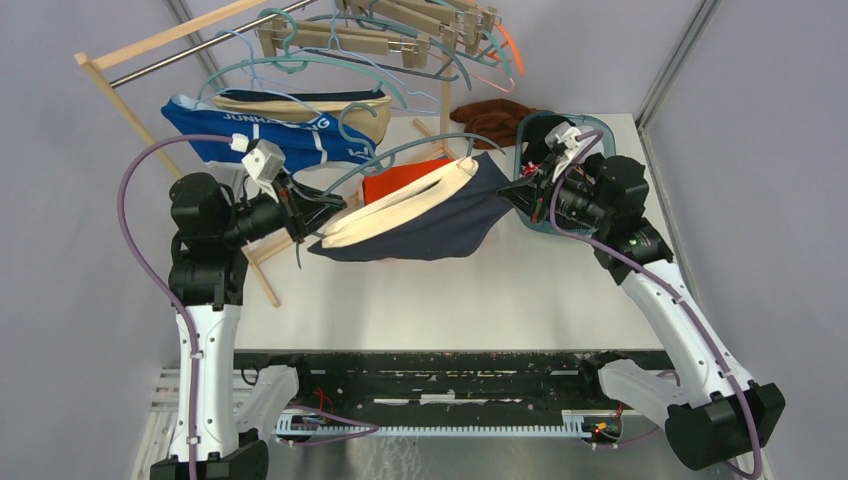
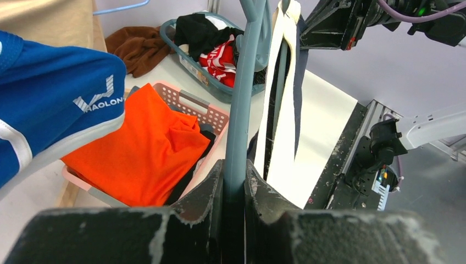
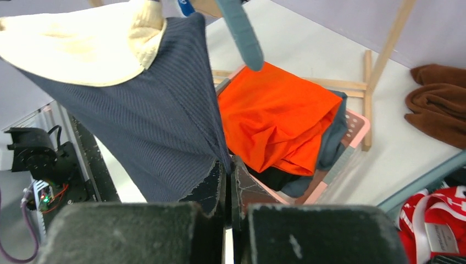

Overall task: Remove the underwear clipped to the hanger
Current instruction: Remove the underwear from the hanger.

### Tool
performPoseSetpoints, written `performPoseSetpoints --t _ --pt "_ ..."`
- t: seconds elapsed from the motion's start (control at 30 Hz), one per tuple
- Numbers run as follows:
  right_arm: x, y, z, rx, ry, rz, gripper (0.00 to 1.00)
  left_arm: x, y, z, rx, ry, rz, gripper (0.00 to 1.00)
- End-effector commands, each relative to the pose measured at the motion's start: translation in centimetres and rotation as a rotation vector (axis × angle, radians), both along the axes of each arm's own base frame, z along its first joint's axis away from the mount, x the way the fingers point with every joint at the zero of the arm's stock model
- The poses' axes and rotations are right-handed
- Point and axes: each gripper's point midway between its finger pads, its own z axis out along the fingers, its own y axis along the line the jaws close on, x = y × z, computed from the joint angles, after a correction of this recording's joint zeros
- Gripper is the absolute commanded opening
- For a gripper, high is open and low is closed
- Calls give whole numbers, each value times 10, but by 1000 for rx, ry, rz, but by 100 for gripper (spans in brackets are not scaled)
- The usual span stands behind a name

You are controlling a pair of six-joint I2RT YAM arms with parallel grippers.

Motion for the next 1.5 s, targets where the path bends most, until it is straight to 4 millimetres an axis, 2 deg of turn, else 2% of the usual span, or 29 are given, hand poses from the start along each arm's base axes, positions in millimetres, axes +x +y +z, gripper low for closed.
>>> performPoseSetpoints --t 0.0,0.4,0.77,0.97,1.27,1.47 --pt "17 -26 10 -26 -8 -163 1 5 10 29 48 -141 75 3" --pt "37 -61 3 -52 52 -354 1 4 17 21 123 -163 105 3" --pt "51 -91 -7 -58 129 -486 1 -5 13 18 150 -186 61 3" --pt "56 -107 -10 -64 159 -555 1 -11 15 9 220 -205 40 3" --pt "62 -127 -20 -56 218 -615 1 -24 14 0 292 -234 -22 3" --pt "64 -136 -24 -33 252 -620 1 -28 10 3 278 -240 -46 3"
